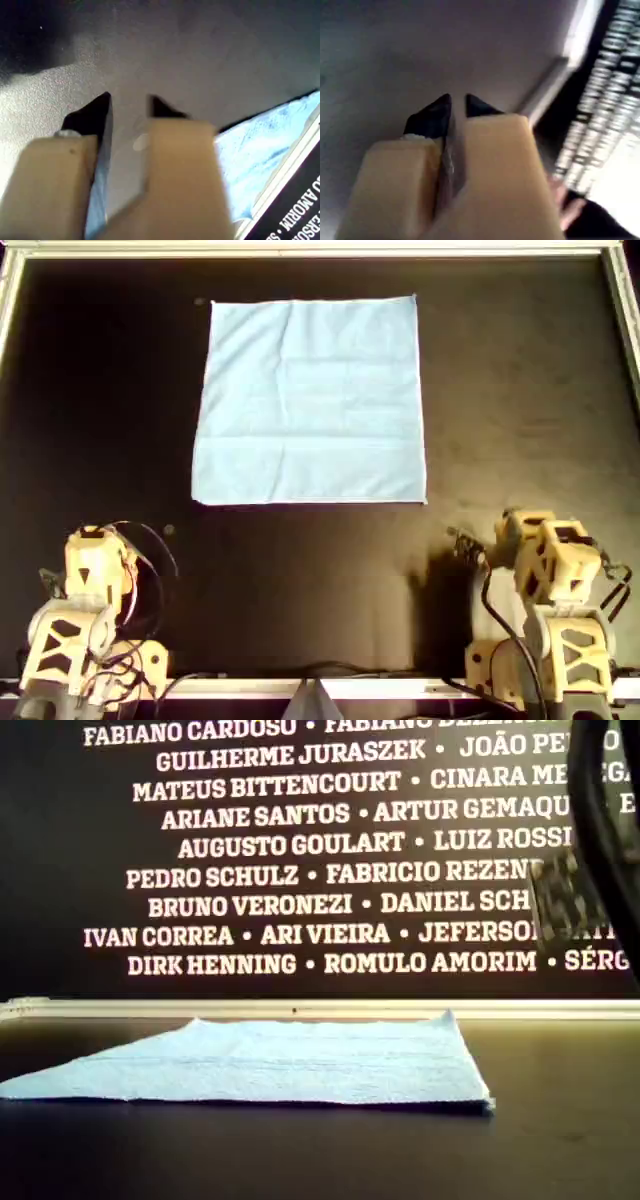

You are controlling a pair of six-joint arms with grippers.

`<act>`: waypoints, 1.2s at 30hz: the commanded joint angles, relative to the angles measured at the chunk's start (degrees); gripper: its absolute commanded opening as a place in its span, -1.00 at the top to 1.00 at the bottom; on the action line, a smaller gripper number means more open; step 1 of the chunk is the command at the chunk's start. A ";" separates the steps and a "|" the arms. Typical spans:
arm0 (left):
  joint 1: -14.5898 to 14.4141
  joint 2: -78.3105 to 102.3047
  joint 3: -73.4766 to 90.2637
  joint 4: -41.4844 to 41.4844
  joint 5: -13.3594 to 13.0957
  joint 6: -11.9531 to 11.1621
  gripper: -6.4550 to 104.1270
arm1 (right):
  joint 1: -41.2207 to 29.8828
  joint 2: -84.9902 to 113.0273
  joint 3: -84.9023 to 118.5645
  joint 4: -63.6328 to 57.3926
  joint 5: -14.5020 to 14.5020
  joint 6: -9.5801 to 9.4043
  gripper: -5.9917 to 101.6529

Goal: Fold a cloth

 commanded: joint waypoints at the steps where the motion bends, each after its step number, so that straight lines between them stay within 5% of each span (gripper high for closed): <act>1: 0.70 0.79 -0.18 -1.32 0.26 0.26 -0.31 | 0.26 1.93 0.70 -4.57 -0.26 0.26 0.31; 6: 0.62 1.41 -0.53 -1.32 0.35 -0.44 -0.86 | 1.14 1.93 0.70 -5.27 -0.79 0.26 -0.03; 9: 0.09 2.90 -0.62 -1.32 0.53 0.44 -0.94 | 2.55 1.93 0.70 -5.27 -2.29 0.26 -0.15; 14: -10.46 2.90 -4.31 -1.49 3.08 0.44 -0.89 | 2.90 2.02 0.62 -5.54 -6.59 0.35 -0.23; 18: -16.87 2.90 -5.71 -3.16 5.19 0.44 -0.89 | 2.90 1.93 0.62 -5.54 -14.24 0.35 -0.23; 23: -16.52 1.32 -0.62 -6.50 4.39 0.44 -0.89 | 2.81 1.41 0.62 -5.54 -19.34 -0.35 -0.24; 29: -14.33 1.85 -0.44 -6.59 0.79 -0.44 -0.91 | 1.76 1.93 0.70 -5.54 -18.72 0.26 -0.25; 36: -15.03 3.08 -0.70 -6.94 -2.55 0.26 -0.91 | 2.72 2.02 0.44 -5.54 -19.60 -0.70 -0.25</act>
